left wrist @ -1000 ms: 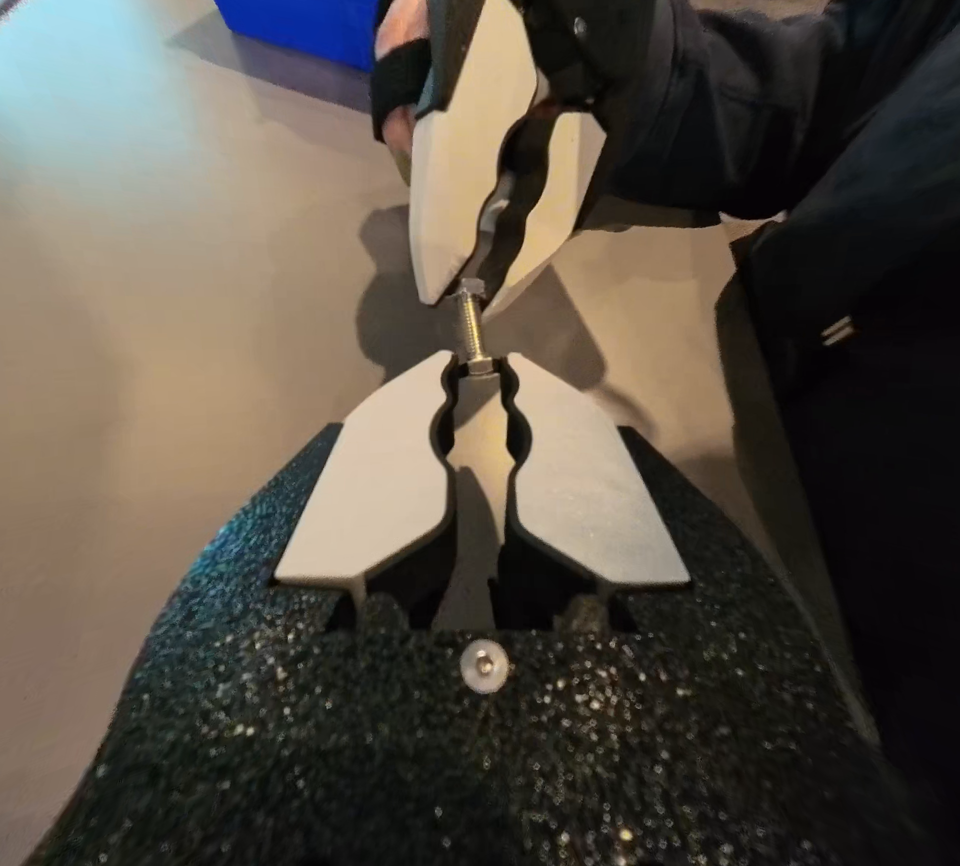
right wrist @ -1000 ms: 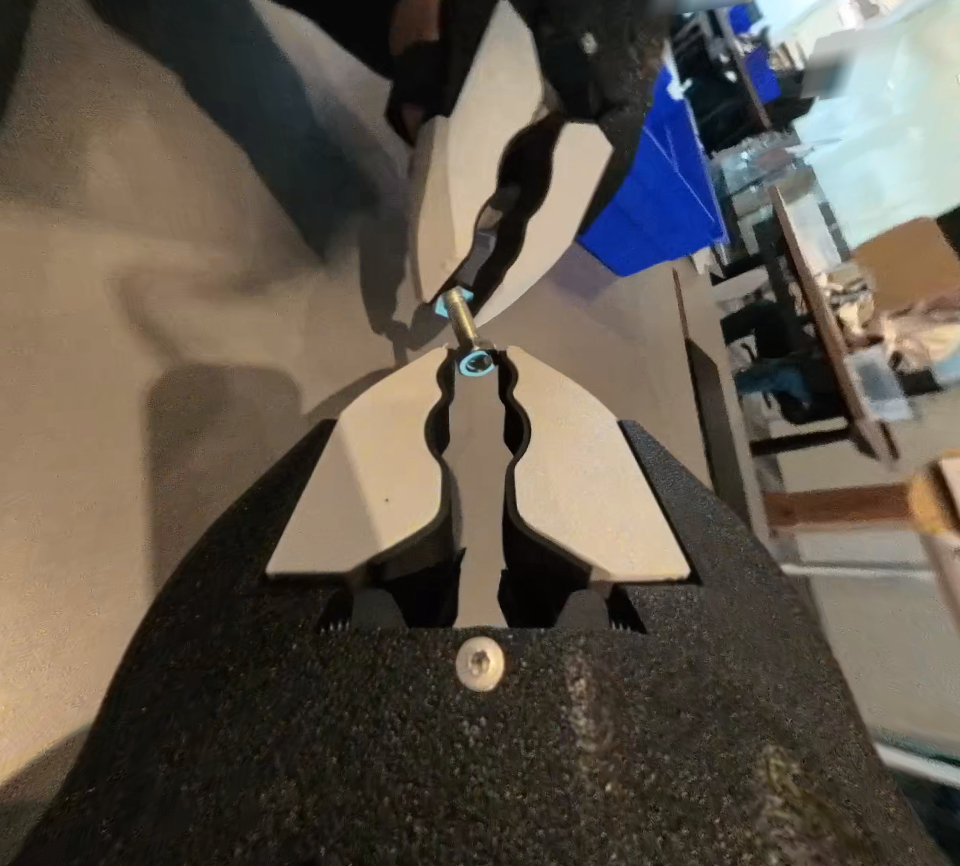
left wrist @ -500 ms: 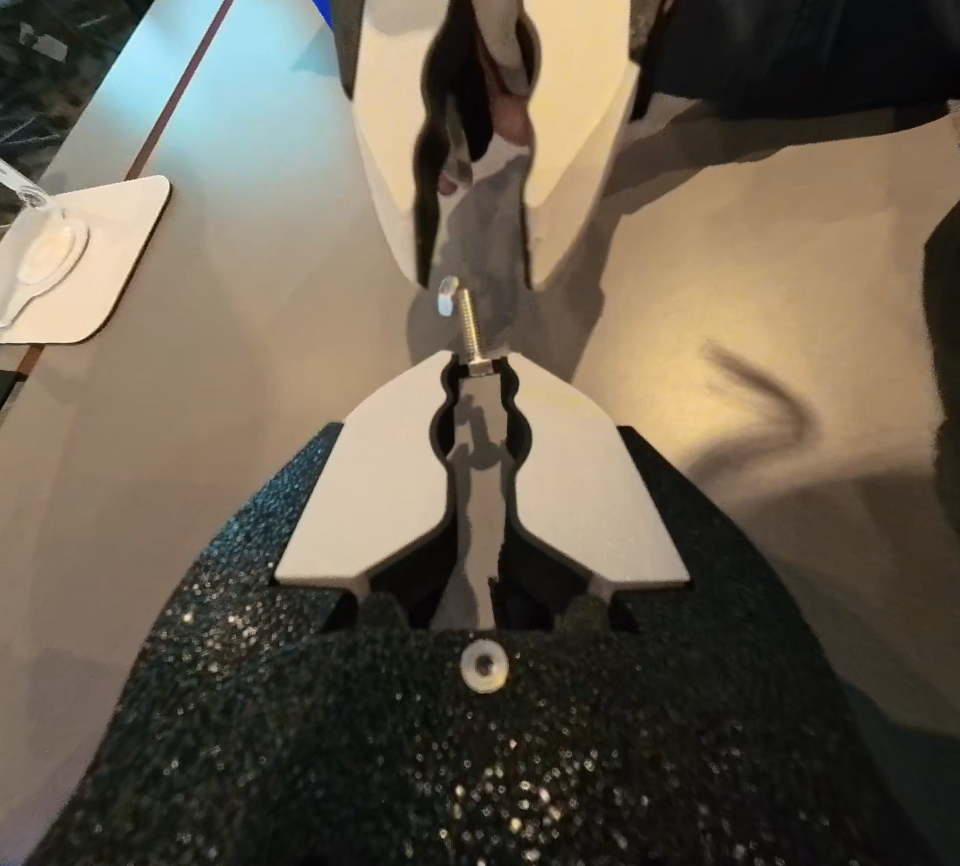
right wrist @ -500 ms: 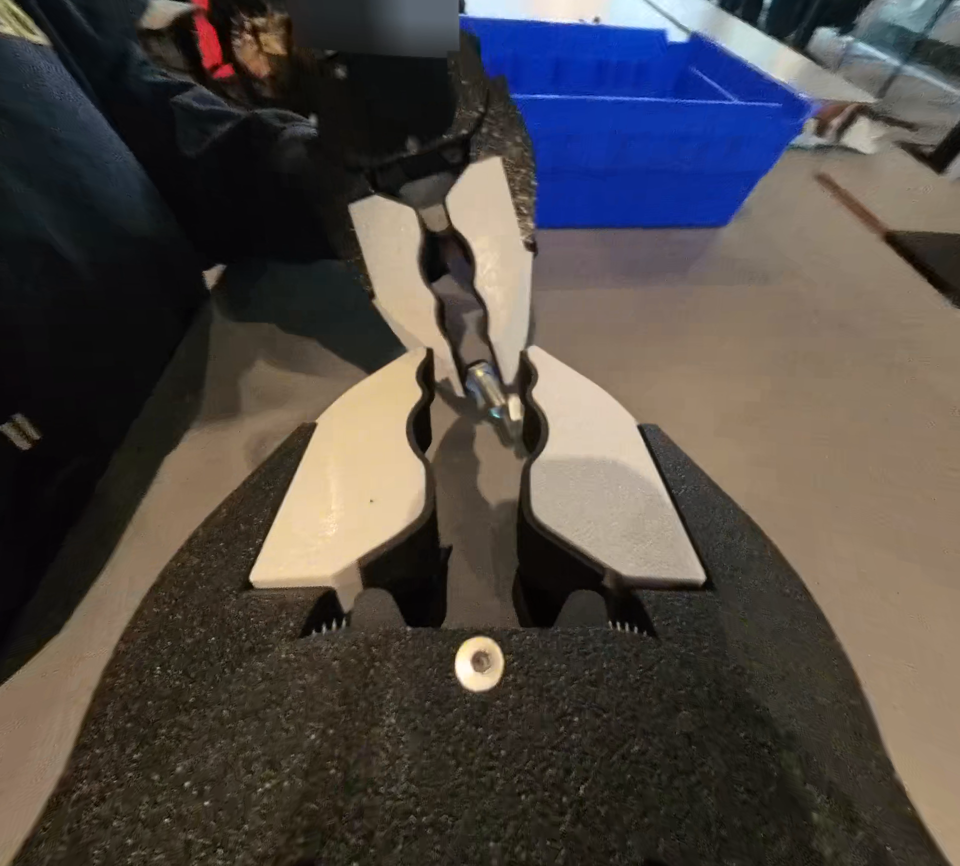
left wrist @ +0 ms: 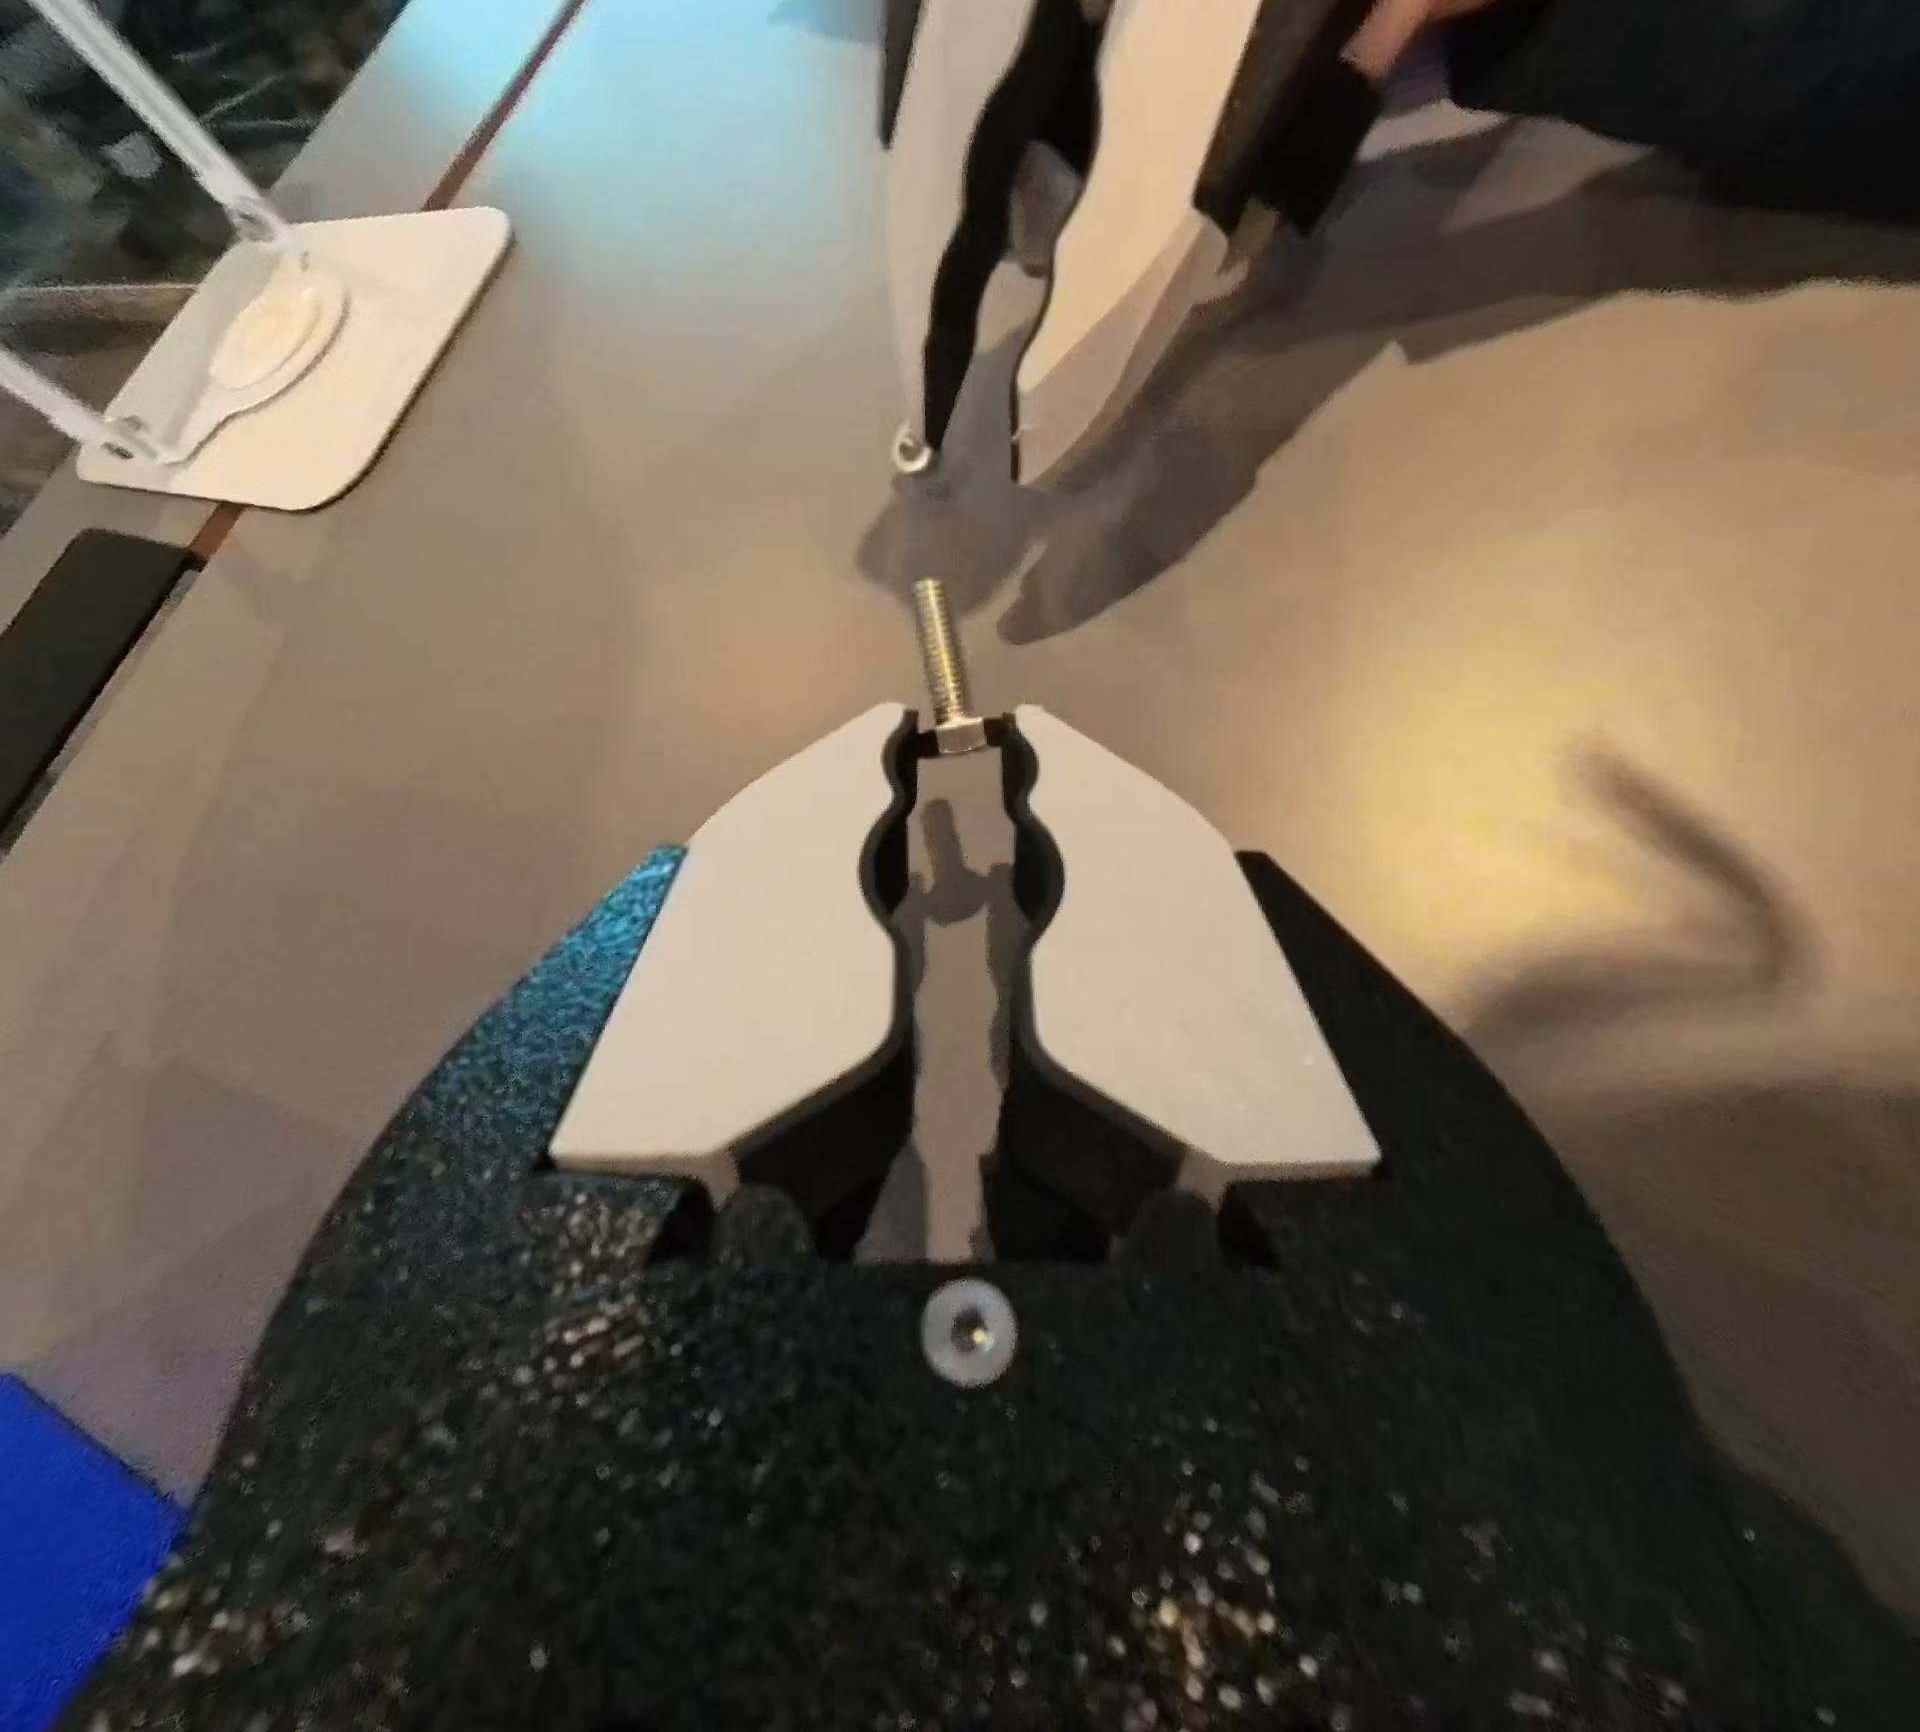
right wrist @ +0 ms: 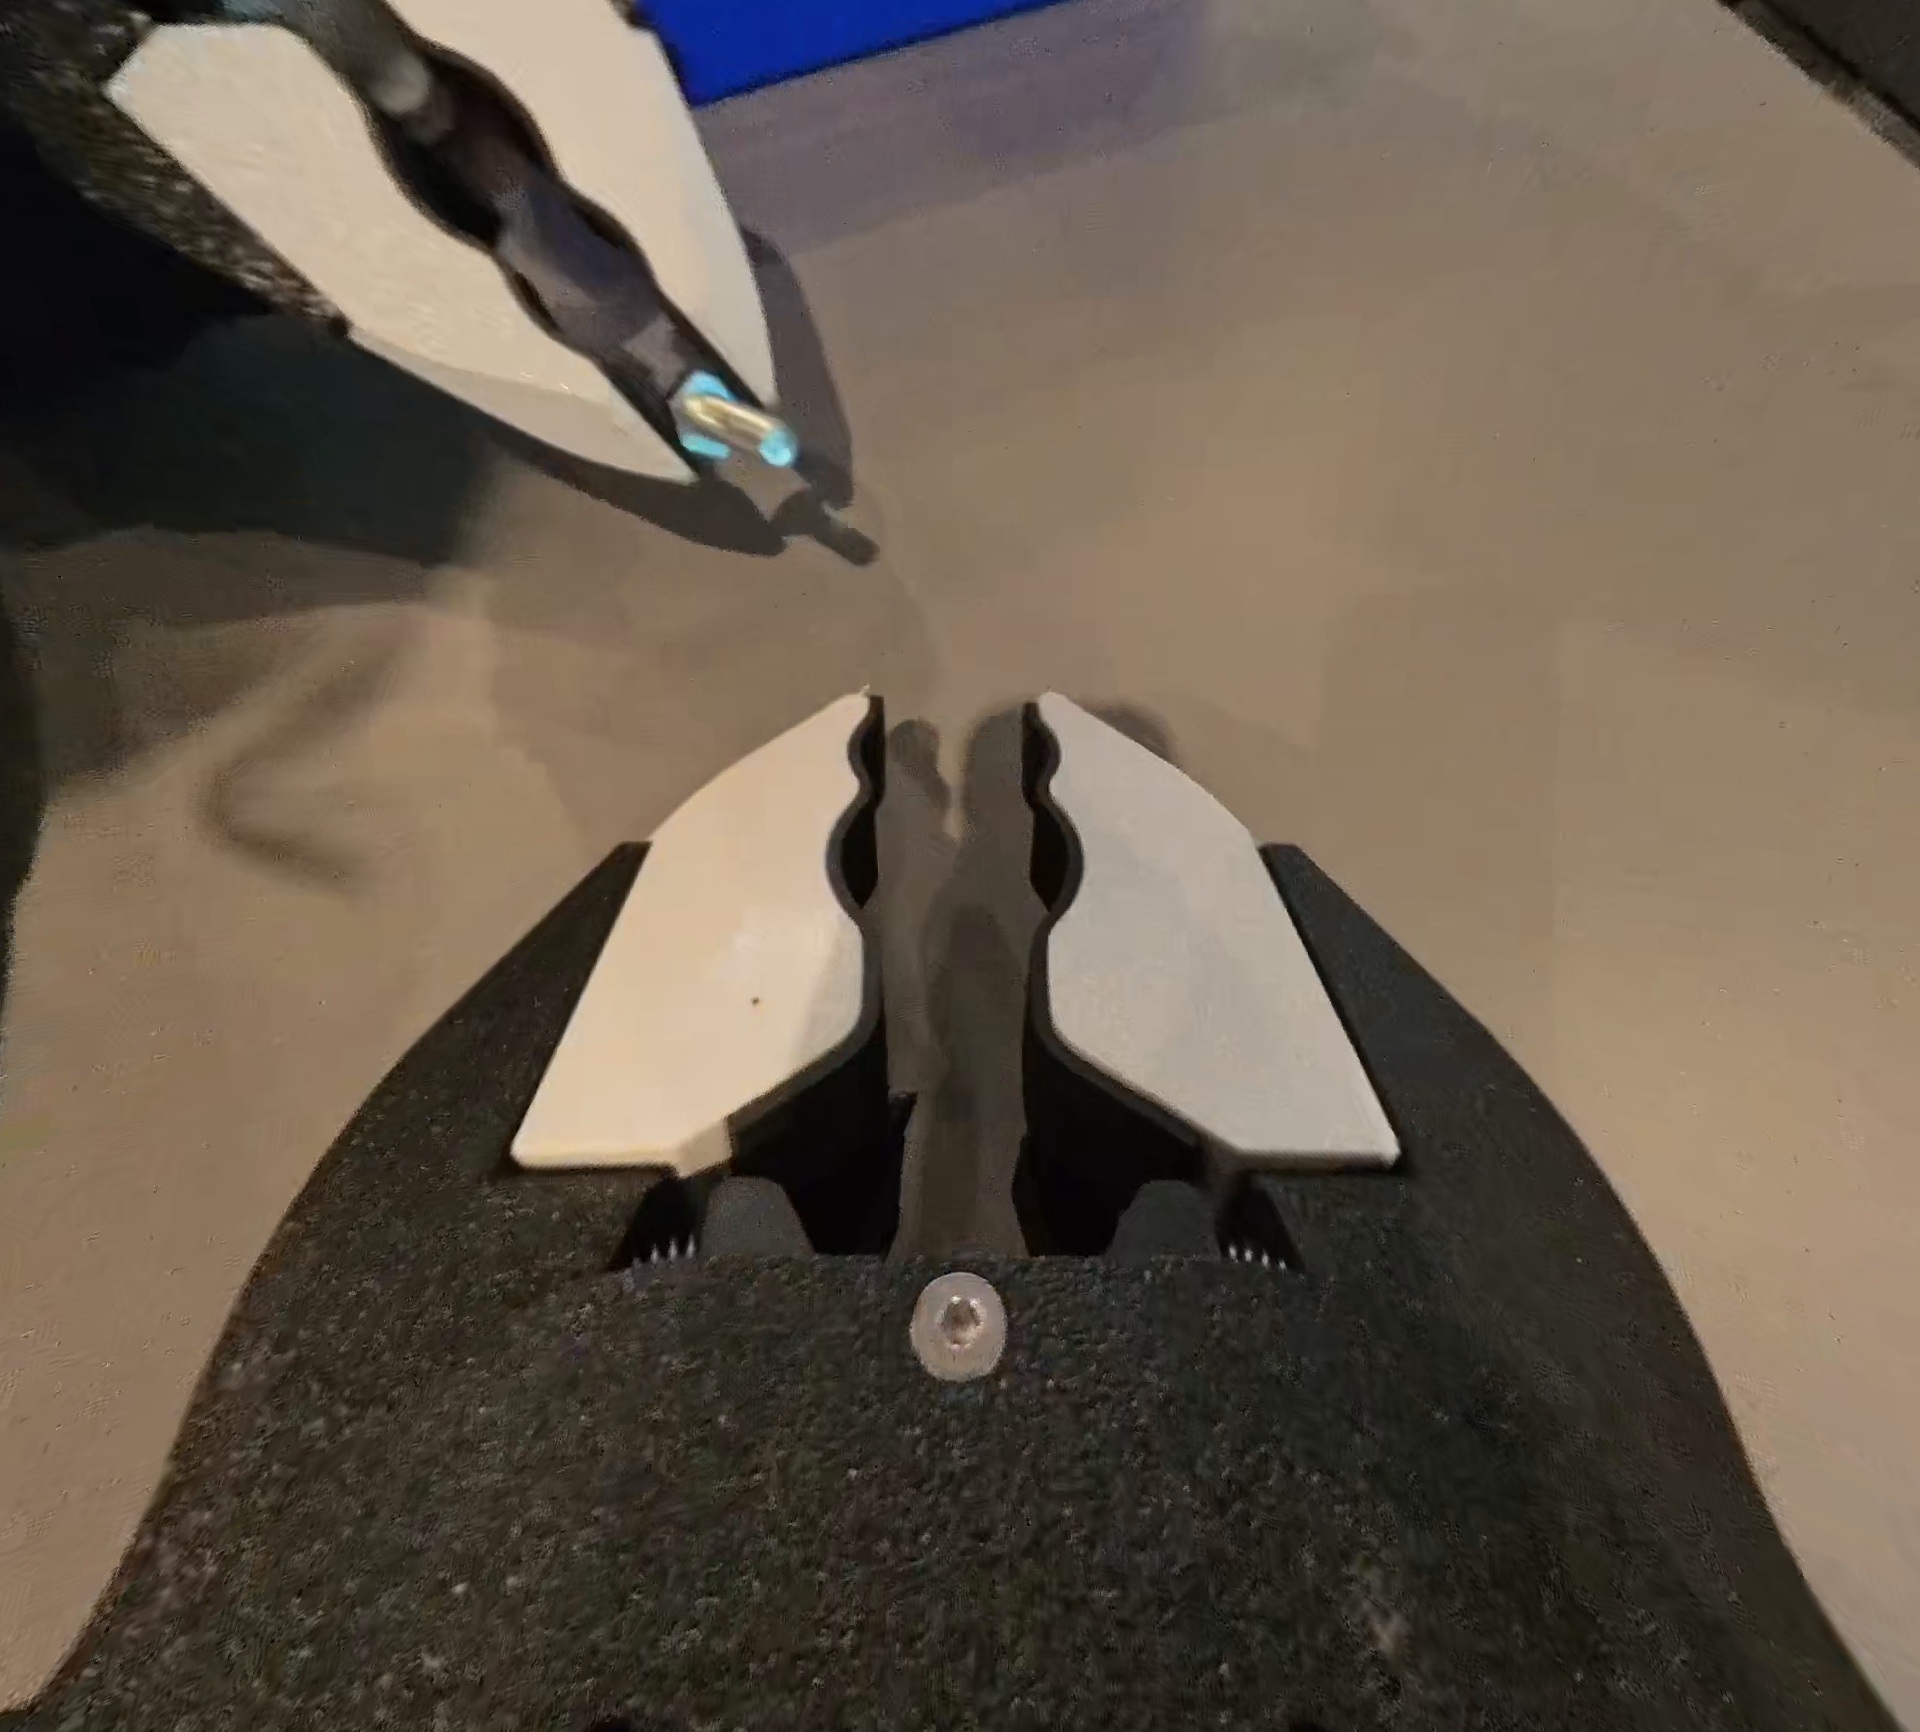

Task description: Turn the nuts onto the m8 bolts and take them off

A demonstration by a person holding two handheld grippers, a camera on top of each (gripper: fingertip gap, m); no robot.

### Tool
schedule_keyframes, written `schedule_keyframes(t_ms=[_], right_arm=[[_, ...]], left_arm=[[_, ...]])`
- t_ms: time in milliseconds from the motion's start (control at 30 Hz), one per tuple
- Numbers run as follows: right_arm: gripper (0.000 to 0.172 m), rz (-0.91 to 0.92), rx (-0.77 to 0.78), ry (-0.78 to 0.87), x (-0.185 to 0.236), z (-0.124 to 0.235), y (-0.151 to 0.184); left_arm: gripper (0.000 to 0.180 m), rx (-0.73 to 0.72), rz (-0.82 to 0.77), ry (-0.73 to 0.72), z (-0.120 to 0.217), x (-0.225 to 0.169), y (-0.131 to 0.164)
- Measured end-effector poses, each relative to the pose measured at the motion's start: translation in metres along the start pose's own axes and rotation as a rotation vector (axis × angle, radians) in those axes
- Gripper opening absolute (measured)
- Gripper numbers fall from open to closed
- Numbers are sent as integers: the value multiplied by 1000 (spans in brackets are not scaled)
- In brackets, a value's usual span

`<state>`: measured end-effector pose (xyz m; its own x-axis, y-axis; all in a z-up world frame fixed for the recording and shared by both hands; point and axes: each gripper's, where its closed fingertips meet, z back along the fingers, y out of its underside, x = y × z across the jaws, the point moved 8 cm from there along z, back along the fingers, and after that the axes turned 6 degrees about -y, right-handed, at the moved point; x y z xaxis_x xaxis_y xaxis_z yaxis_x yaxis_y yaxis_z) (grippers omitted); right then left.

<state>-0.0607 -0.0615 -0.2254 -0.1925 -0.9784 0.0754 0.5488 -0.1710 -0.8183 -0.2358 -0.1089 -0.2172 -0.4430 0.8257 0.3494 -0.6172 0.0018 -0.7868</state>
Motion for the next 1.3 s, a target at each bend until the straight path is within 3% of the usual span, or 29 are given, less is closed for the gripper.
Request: schedule_keyframes(t_ms=[200,367,467,767,900,1000,1067,1200,1300], right_arm=[[26,-108,-33,219,-22,18,9],[37,-173,-99,381,-27,27,16],[35,-218,-41,431,-24,25,24],[31,-340,105,519,-40,9,31],[30,-393,107,467,-47,1,32],[14,-390,116,452,-48,1,31],[14,-392,127,456,-47,2,31],[14,-298,44,482,-14,28,0],[14,-176,-49,575,31,81,-35]], left_arm=[[15,-161,113,-123,-15,12,-8],[15,-347,142,-165,-39,32,-25],[15,-421,182,-174,-52,41,-27],[15,-426,185,-91,-50,39,-20],[15,-432,198,-64,-51,38,-20],[15,-428,184,-58,-51,37,-21],[15,-427,176,-57,-51,35,-21],[15,-437,181,-53,-48,35,-21],[15,-449,196,-27,-48,34,-21]])
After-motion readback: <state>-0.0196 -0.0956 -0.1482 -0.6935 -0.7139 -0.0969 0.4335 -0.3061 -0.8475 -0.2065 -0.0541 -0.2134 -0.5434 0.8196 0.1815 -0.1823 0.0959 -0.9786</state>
